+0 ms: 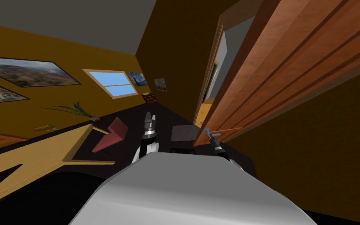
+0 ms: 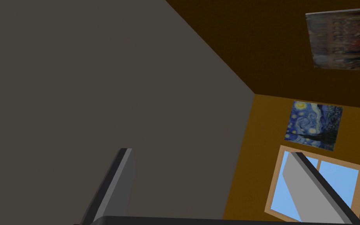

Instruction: Pull the door open

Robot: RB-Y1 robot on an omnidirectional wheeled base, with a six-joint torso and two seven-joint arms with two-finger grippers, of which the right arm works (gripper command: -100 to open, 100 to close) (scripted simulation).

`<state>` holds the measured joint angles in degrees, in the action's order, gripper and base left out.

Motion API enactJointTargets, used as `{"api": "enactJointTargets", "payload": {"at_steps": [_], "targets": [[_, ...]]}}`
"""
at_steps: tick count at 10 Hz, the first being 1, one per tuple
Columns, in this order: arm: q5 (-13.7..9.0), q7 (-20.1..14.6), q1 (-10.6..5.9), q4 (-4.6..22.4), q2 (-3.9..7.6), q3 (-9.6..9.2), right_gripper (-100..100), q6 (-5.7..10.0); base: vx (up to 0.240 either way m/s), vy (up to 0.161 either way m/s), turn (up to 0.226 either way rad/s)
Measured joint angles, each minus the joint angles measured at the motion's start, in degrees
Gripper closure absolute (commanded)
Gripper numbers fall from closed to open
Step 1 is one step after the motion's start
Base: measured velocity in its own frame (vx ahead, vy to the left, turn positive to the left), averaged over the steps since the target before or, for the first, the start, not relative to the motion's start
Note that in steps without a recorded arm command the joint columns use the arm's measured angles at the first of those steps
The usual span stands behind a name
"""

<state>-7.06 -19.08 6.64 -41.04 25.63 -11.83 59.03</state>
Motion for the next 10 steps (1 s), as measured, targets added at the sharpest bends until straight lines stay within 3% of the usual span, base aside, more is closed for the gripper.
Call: {"api": "enactJointTargets", "payload": {"at_steps": [1, 3, 6, 7, 10], "targets": [[-0.5, 0.72, 1.22, -3.09, -0.09, -0.62, 100, -1.87, -0.071, -0.098, 0.045], [-1.05, 1.54, 0.06, -1.97, -0.91, -1.95, 100, -1.79, -0.09, -0.14, 0.096], [-2.08, 3.16, 0.1, -4.94, -1.94, -4.12, 100, -4.35, -0.041, -0.119, 0.067], [-2.03, 3.33, 0.06, -5.13, -2.17, -4.4, 100, -4.5, -0.105, 0.027, 0.268], [-2.73, 2.8, -1.17, -3.21, -1.29, -3.23, 100, -3.76, -0.189, 0.015, 0.194]]}}
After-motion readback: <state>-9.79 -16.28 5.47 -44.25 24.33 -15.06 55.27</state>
